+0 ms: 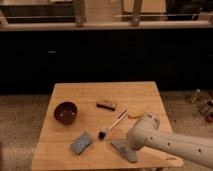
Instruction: Place towel in purple bowl
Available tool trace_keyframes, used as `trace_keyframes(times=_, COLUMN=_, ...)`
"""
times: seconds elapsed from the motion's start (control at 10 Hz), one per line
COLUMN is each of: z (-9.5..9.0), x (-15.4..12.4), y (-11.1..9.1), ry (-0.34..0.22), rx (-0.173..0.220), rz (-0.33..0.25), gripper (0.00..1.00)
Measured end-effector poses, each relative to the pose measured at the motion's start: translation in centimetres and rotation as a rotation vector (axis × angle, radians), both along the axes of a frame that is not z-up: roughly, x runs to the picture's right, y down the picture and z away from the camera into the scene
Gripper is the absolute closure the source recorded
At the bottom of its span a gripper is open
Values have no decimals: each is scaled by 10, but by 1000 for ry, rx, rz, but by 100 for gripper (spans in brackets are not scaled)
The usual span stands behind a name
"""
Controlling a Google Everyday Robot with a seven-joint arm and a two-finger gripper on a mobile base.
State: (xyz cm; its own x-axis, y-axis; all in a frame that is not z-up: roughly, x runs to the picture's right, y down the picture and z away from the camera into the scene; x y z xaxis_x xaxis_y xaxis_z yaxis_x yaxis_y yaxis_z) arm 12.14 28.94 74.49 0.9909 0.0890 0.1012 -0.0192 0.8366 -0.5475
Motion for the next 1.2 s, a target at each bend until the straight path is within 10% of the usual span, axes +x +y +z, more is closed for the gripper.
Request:
trace_keyframes(times=0.6, z=1, x=-10, y=6, ry=-12, rx=10, rz=-9, gripper=20)
trace_keyframes(times=1.2, z=10, x=-16, y=18, ry=-10, rx=-1, rz=-13, gripper=20)
